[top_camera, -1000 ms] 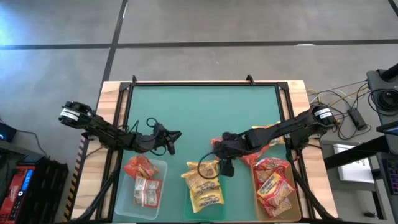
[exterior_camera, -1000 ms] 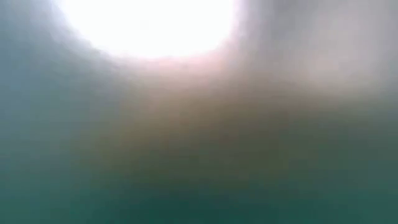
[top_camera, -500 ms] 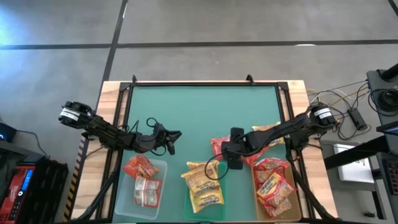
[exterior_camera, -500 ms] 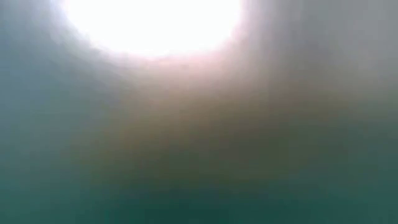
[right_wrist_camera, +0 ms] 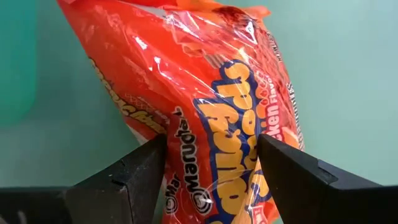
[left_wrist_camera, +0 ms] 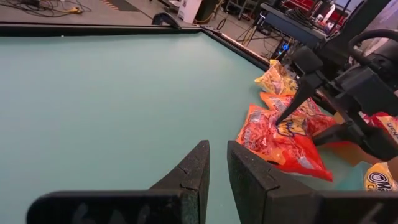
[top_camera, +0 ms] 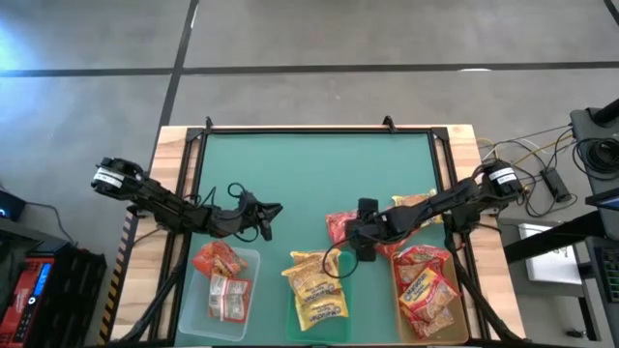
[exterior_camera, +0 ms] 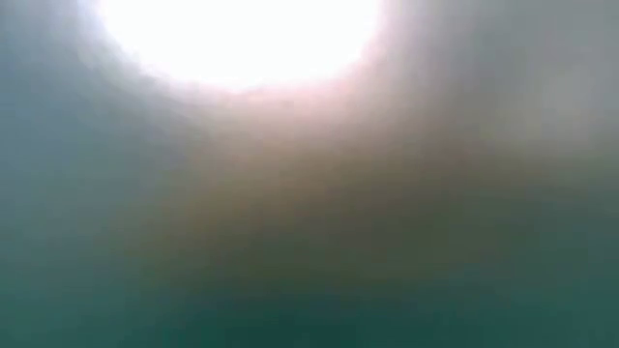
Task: Sort Maruchan noodles
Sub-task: Put the orange noodle pack into the white bin
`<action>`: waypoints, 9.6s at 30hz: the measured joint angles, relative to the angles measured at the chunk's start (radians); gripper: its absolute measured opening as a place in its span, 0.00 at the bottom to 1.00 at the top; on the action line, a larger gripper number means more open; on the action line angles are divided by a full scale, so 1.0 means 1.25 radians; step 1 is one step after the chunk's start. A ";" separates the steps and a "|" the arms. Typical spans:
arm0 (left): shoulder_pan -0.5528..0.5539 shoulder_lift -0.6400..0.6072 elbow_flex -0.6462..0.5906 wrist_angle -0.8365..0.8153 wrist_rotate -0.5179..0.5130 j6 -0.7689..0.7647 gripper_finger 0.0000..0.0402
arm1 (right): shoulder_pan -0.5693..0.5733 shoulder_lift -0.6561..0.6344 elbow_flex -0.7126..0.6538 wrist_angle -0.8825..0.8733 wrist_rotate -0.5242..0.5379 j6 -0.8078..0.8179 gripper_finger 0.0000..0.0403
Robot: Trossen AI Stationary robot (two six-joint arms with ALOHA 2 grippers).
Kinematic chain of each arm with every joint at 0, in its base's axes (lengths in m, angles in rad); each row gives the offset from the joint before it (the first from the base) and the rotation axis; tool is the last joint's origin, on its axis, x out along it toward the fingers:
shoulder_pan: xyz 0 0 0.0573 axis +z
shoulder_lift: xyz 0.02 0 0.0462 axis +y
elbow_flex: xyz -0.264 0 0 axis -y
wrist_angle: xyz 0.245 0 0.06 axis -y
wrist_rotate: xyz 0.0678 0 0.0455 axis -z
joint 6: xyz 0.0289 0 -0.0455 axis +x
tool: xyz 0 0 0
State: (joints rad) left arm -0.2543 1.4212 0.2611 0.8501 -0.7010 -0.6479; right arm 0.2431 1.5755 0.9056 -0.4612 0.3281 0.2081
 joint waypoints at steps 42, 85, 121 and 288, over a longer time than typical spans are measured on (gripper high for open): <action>0.001 0.000 0.000 0.001 0.000 0.012 0.10 | -0.019 -0.173 -0.006 0.021 0.000 0.001 0.04; 0.000 0.047 0.408 -0.483 0.254 0.581 0.59 | -0.101 -0.188 0.066 0.121 -0.207 0.045 0.03; -0.001 0.316 0.620 -0.485 0.116 0.673 0.27 | -0.134 -0.188 0.068 0.102 -0.311 0.047 0.05; -0.383 -0.034 0.583 -1.609 -0.271 -0.742 0.45 | -0.174 -0.008 0.060 -0.056 -0.136 0.141 0.38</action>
State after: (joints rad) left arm -0.7333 1.3790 0.9897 -1.1606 -1.0398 -1.5748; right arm 0.0257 1.5661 0.9811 -0.5317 0.1581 0.3842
